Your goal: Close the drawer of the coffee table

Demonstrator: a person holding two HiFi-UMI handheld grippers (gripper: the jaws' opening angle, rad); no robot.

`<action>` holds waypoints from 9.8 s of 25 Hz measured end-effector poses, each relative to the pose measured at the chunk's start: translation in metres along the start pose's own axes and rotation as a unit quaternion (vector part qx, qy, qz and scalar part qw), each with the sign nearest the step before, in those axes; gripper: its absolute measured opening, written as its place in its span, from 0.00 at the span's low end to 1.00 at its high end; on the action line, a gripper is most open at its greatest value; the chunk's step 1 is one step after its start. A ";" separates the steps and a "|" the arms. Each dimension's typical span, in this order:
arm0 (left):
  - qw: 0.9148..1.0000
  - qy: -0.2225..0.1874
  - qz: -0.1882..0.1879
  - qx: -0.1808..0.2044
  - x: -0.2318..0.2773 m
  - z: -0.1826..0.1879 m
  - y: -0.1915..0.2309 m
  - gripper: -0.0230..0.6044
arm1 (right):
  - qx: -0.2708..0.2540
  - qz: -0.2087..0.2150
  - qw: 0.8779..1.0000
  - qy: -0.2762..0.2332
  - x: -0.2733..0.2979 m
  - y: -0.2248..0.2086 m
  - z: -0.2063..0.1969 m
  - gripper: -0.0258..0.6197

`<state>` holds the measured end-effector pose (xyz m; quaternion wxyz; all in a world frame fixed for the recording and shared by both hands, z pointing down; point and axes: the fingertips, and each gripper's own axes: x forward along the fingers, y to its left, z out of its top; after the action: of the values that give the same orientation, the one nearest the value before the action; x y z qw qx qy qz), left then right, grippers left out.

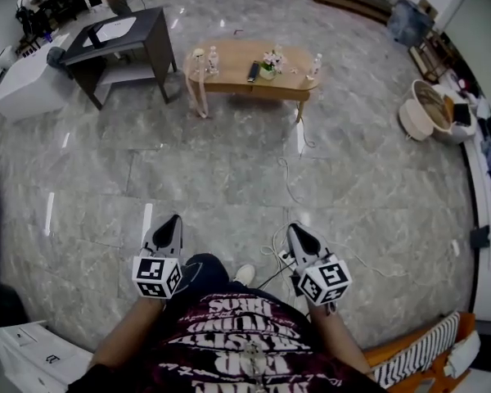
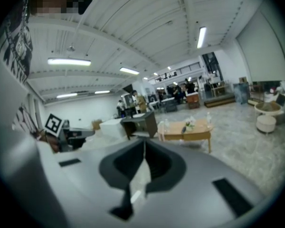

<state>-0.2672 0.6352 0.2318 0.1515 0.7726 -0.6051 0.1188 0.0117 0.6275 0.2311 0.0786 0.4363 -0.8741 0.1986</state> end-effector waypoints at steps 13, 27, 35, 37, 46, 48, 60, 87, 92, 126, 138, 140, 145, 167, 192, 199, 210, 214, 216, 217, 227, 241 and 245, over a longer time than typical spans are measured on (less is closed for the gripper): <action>1.000 0.011 0.016 0.003 0.039 0.010 0.019 0.07 | 0.019 0.009 1.000 0.008 0.046 -0.028 0.007 0.09; 0.997 0.017 -0.070 0.010 0.162 0.051 0.033 0.07 | 0.034 -0.023 0.999 0.022 0.130 -0.067 0.038 0.09; 0.997 0.028 -0.069 0.005 0.221 0.071 0.063 0.07 | 0.032 -0.040 0.998 0.019 0.175 -0.091 0.066 0.09; 0.997 0.023 -0.069 0.005 0.234 0.080 0.073 0.07 | 0.030 -0.046 0.998 0.015 0.186 -0.096 0.076 0.09; 0.997 0.012 -0.077 -0.009 0.280 0.097 0.109 0.07 | -0.005 -0.054 0.998 0.016 0.233 -0.087 0.104 0.09; 0.997 0.008 -0.078 -0.017 0.283 0.099 0.108 0.07 | -0.014 -0.057 0.998 0.025 0.232 -0.088 0.105 0.09; 0.997 0.023 -0.071 -0.023 0.319 0.096 0.112 0.07 | -0.006 -0.064 0.997 0.033 0.254 -0.123 0.110 0.09; 0.997 0.046 -0.043 -0.041 0.459 0.126 0.044 0.07 | 0.024 -0.028 0.998 0.058 0.311 -0.290 0.149 0.09; 0.997 0.042 -0.040 -0.047 0.477 0.138 0.032 0.07 | 0.022 -0.025 0.998 0.053 0.313 -0.314 0.163 0.09; 0.999 0.027 -0.018 0.016 0.516 0.209 -0.026 0.07 | 0.088 -0.026 0.995 -0.047 0.297 -0.424 0.208 0.09; 0.996 0.073 -0.057 0.008 0.554 0.173 -0.028 0.07 | 0.074 -0.055 0.996 -0.005 0.306 -0.419 0.178 0.09; 0.995 0.080 -0.056 0.001 0.563 0.170 -0.022 0.07 | 0.082 -0.063 0.995 0.005 0.310 -0.428 0.173 0.09; 0.995 0.074 -0.062 -0.003 0.594 0.183 -0.009 0.07 | 0.078 -0.081 0.994 -0.002 0.335 -0.449 0.194 0.09; 0.990 0.064 -0.100 -0.071 0.744 0.219 0.074 0.07 | 0.011 -0.079 0.996 0.047 0.475 -0.467 0.271 0.09; 0.978 0.198 -0.045 -0.049 0.817 0.106 0.031 0.07 | 0.006 -0.013 0.987 0.162 0.528 -0.657 0.185 0.09; 0.971 0.235 -0.050 -0.018 0.869 0.039 0.041 0.07 | -0.037 0.006 0.974 0.223 0.577 -0.696 0.116 0.09; 0.950 0.295 -0.102 0.024 0.960 -0.115 0.067 0.07 | -0.082 0.045 0.954 0.285 0.645 -0.732 -0.009 0.09; 0.939 0.328 -0.090 0.045 0.989 -0.174 0.093 0.07 | -0.118 0.048 0.942 0.311 0.664 -0.753 -0.059 0.10; 0.935 0.341 -0.078 0.055 1.001 -0.199 0.108 0.07 | -0.131 0.050 0.938 0.317 0.675 -0.765 -0.083 0.10; 0.933 0.347 -0.074 0.063 1.006 -0.210 0.115 0.07 | -0.132 0.051 0.937 0.321 0.680 -0.772 -0.095 0.10; 0.929 0.355 -0.050 0.087 1.054 -0.261 0.149 0.29 | -0.229 0.054 0.886 0.399 0.696 -0.849 -0.182 0.38; 0.939 0.324 -0.098 0.068 1.088 -0.265 0.117 0.40 | -0.260 0.090 0.892 0.358 0.758 -0.847 -0.198 0.34; 0.940 0.325 -0.071 0.074 1.090 -0.266 0.120 0.39 | -0.255 0.095 0.892 0.360 0.758 -0.846 -0.199 0.33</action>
<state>-0.1224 -0.2705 0.8882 0.2898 0.7422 -0.4559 0.3966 0.2163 -0.3020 0.8831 0.4771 0.2149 -0.8438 0.1191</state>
